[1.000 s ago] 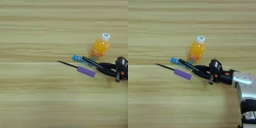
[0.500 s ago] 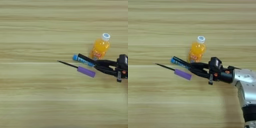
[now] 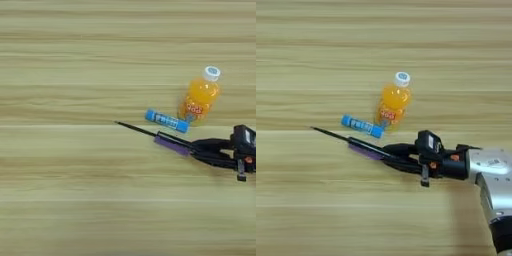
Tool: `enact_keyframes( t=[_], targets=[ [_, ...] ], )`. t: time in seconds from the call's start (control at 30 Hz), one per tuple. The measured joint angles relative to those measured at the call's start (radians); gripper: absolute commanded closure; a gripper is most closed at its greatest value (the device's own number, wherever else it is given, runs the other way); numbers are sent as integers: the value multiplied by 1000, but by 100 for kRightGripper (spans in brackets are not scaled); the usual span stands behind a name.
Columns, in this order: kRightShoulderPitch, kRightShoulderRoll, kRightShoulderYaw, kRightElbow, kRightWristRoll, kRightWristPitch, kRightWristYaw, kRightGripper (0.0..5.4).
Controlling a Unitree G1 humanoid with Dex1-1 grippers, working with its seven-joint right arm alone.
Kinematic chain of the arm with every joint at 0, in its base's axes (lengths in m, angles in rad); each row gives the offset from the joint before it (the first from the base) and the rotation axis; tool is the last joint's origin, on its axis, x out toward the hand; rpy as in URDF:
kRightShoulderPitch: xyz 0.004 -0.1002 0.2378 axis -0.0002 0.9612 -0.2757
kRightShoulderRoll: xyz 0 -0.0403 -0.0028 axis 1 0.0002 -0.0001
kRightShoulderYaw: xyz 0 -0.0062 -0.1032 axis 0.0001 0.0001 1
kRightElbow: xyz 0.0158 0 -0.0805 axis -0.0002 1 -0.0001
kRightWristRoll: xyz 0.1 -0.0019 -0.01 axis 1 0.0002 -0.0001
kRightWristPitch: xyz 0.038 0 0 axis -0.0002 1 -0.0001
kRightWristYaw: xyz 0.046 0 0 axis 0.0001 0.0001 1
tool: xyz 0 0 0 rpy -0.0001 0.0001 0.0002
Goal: Move the objects on the table
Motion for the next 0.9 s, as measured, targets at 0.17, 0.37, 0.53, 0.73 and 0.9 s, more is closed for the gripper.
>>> enact_keyframes(
  t=[0.17, 0.37, 0.53, 0.73, 0.9],
  targets=[
    [-4, -5, 15, 72, -36, -31, 2, 432],
    [-18, -8, 28, 159, -78, -67, -1, 432],
    [-45, -9, 32, 210, -97, -104, -11, 432],
    [-59, -9, 35, 236, -101, -125, -21, 432],
    [-69, -9, 40, 251, -105, -142, -23, 433]
  ],
)
